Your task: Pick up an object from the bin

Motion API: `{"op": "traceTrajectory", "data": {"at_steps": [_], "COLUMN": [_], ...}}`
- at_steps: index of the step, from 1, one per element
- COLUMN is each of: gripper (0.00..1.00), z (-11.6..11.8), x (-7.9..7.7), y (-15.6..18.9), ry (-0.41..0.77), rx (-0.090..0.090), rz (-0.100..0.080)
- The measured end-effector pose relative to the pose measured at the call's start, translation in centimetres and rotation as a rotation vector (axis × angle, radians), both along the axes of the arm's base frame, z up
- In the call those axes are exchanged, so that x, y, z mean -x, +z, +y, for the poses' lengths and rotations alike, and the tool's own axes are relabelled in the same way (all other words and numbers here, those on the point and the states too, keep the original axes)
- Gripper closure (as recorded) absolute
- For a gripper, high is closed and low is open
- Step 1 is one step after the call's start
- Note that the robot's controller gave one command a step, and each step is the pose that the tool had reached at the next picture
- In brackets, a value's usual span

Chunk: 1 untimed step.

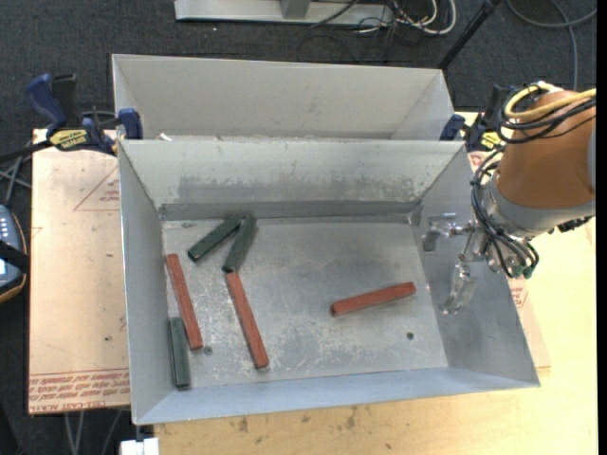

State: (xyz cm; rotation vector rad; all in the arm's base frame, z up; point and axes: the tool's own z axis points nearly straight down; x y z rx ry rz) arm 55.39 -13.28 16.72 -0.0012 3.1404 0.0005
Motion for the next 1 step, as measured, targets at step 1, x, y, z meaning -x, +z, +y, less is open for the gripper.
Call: {"op": "traceTrajectory", "data": {"at_steps": [1], "gripper": [0.00], "z": [1.09], "x": [-2.31], "y": [-4.18], "ry": [0.053], "rx": [0.003], "rz": [-0.008]}}
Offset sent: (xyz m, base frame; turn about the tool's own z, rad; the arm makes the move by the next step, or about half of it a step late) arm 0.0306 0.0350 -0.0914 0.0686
